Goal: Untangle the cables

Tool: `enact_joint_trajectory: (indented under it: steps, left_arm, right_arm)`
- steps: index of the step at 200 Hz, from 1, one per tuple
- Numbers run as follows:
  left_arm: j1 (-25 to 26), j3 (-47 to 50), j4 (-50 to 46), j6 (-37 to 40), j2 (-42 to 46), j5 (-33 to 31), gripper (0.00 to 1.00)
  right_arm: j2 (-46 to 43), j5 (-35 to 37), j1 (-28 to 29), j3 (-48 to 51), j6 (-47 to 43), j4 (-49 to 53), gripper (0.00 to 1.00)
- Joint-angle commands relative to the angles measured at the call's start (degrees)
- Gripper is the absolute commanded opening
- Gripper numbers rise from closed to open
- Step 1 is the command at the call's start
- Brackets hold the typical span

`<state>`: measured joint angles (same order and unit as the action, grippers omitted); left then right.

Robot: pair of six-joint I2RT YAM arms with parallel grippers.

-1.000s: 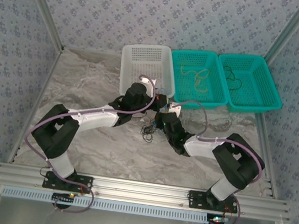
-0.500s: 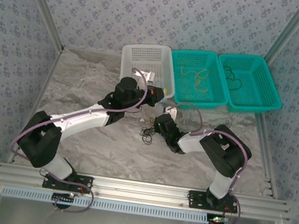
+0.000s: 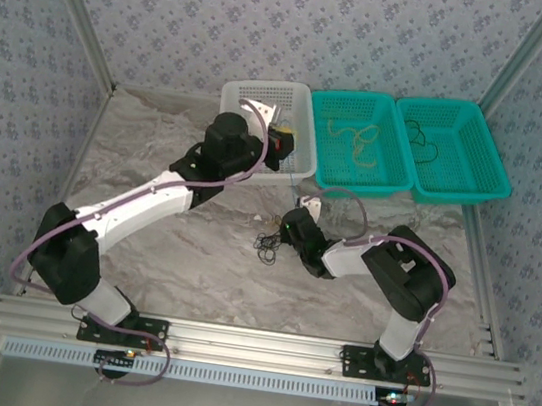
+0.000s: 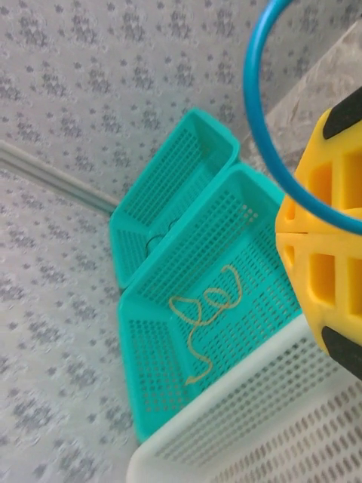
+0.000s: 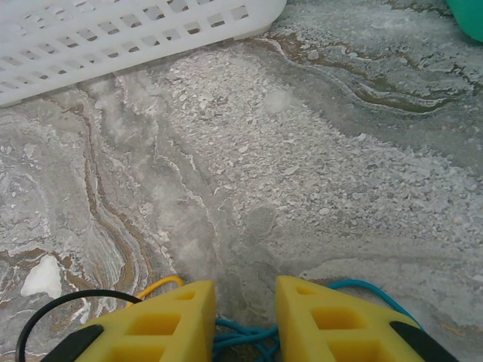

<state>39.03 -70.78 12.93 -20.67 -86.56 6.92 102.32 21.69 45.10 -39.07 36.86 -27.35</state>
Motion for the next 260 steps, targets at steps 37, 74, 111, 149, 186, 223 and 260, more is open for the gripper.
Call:
enact_joint_trajectory:
  steps: [37, 74, 111, 149, 186, 223, 260]
  left_arm:
    - [-3.84, -14.94, -2.38, 6.35, -2.54, -10.16, 0.00]
    - [-5.63, -23.60, -5.17, 8.46, -5.93, -12.35, 0.00]
    - [-6.66, -33.56, -9.11, 11.01, -9.27, -12.10, 0.00]
    - [-8.19, -40.61, -12.34, 11.96, -11.76, -11.64, 0.00]
    - [-9.94, -50.56, -17.91, 11.71, -14.01, -10.22, 0.00]
    - [-11.20, -58.58, -21.62, 11.95, -17.09, -9.05, 0.00]
    - [-12.52, -72.25, -27.08, 12.86, -23.01, -7.76, 0.00]
  right_arm:
    - [-0.23, 1.68, -0.28, 1.88, 2.20, 10.12, 0.29]
    - [-1.90, 2.15, -0.24, 2.83, 1.91, 11.34, 0.41]
    - [-1.88, 2.48, -0.45, 3.28, 2.41, 12.04, 0.44]
    - [-1.82, 2.56, -0.65, 3.17, 2.68, 13.01, 0.49]
    - [-1.84, 2.74, -1.18, 3.25, 3.47, 13.99, 0.48]
    - [-1.61, 2.18, -1.81, 3.30, 3.92, 14.00, 0.43]
    - [-1.11, 1.73, -2.67, 3.47, 4.95, 14.05, 0.34]
